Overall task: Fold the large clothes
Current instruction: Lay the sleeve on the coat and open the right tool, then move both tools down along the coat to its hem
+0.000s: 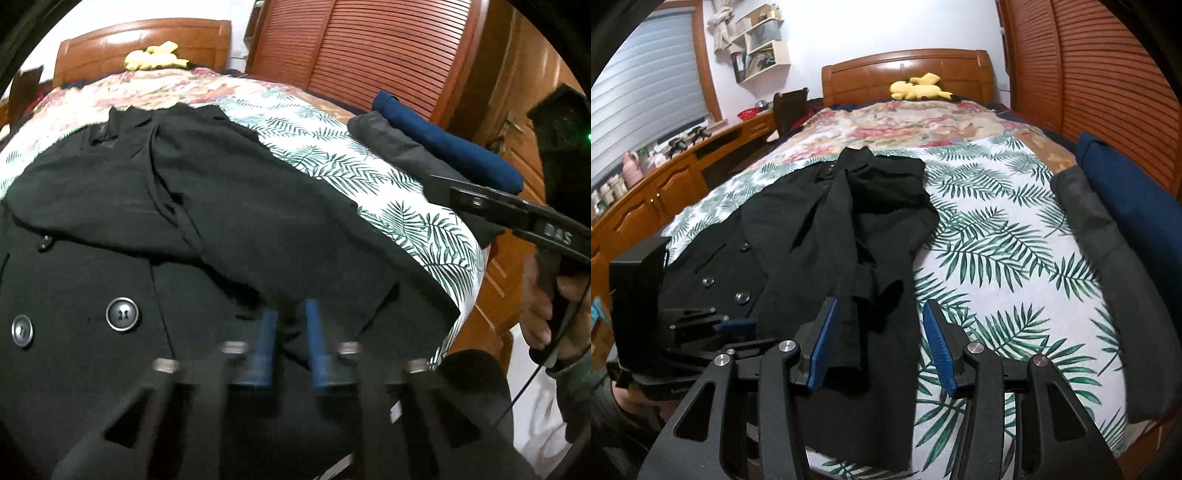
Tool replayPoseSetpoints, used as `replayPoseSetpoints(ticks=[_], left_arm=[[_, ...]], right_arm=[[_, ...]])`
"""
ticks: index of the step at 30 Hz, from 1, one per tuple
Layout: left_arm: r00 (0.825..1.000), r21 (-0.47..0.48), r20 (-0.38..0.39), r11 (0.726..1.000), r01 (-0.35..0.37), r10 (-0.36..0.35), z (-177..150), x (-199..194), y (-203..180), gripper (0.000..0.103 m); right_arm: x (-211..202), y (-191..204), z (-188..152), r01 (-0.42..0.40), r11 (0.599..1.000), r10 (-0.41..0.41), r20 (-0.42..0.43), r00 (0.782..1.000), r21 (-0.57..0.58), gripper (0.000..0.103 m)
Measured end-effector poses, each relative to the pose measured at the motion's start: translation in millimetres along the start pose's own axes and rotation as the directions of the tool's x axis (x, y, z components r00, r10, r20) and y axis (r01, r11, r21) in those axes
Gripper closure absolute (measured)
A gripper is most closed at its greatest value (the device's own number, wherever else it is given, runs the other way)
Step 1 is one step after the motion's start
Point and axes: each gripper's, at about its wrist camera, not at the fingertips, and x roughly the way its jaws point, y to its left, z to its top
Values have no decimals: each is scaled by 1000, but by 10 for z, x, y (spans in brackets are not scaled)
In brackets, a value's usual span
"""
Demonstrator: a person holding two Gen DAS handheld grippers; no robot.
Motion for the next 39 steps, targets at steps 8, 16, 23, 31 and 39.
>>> replayPoseSetpoints(ticks=[8, 16, 23, 31, 39], left_arm=[[994, 33, 102, 998, -53, 49, 154, -809, 279, 103], [967, 22, 142, 976, -217, 212, 260, -1461, 993, 103], [928, 1, 115, 934, -357, 355, 320, -1528, 1622, 102], [945, -69, 87, 948, -310, 316, 246, -1449, 1991, 101], [942, -100, 102, 945, -312, 321, 1, -1587, 1964, 78]], right_arm=[[211, 101, 60, 15, 1000, -15, 34, 999, -3, 55], [603, 479, 153, -23, 1000, 24, 57, 998, -16, 55], [885, 722, 66, -22, 997, 24, 35, 999, -73, 55], [997, 740, 4, -7, 996, 9, 17, 1000, -85, 55], [1021, 751, -49, 7, 995, -5, 16, 1000, -104, 55]])
